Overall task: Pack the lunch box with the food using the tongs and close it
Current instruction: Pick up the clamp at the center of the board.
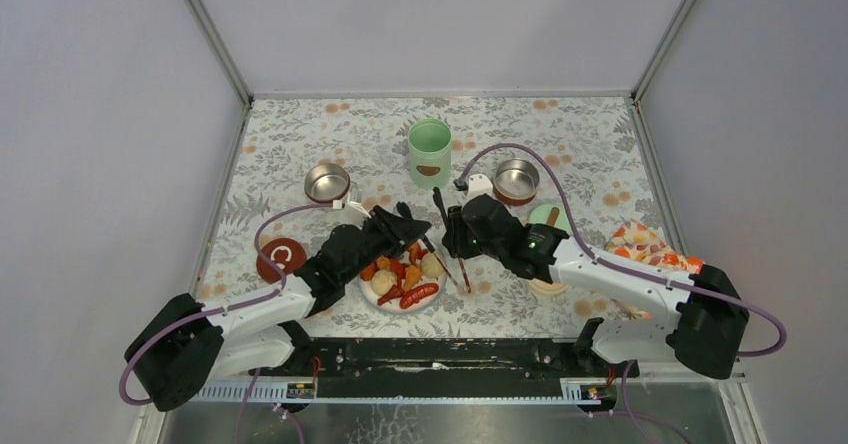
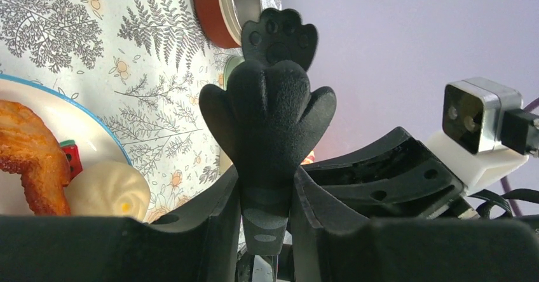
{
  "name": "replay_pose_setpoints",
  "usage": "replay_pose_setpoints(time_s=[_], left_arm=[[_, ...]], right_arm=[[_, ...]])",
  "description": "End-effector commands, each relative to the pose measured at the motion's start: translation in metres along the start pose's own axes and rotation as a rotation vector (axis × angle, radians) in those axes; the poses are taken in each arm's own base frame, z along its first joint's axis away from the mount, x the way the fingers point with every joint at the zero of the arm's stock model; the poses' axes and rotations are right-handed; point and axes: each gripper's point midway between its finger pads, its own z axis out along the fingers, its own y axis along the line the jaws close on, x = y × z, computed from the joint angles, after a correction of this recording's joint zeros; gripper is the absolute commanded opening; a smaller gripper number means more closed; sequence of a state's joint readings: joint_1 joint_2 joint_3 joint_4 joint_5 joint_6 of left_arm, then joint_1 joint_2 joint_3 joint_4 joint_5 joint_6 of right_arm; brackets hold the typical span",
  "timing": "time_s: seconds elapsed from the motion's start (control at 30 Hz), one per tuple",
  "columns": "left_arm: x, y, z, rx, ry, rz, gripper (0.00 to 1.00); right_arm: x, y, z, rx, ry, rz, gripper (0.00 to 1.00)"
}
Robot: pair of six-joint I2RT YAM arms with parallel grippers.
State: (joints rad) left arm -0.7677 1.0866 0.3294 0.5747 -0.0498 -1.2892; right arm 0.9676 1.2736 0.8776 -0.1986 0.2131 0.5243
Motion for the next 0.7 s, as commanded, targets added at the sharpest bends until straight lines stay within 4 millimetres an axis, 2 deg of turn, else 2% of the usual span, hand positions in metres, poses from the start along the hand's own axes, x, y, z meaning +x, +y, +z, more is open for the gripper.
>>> replay_pose_setpoints(time_s=[0.0, 0.2, 0.37, 0.53, 0.67], left_arm=[[-0.010, -0.014, -0.005, 0.071, -0.059, -0.079, 0.03], [-0.014, -0.016, -0.009, 0.085, -0.082, -0.141, 0.00], [-0.017, -0.014, -0.008, 0.075, -0.098, -0.171, 0.00], [-0.023, -0.014, -0.009, 0.068, -0.128, -0.206, 0.00], [-0.027, -0.013, -0.009, 0.060, -0.148, -0.230, 0.00]], right_arm=[[-0.039, 0.035, -0.022, -0.169, -0.152, 0.008, 0.40], [-0.040, 0.040, -0.034, -0.236, -0.185, -0.044, 0.69], [-0.038, 0.042, -0.036, -0.257, -0.179, -0.089, 0.84], [-0.028, 0.031, -0.029, -0.207, -0.144, -0.122, 0.91], [-0.021, 0.032, -0.025, -0.215, -0.106, -0.160, 0.91]])
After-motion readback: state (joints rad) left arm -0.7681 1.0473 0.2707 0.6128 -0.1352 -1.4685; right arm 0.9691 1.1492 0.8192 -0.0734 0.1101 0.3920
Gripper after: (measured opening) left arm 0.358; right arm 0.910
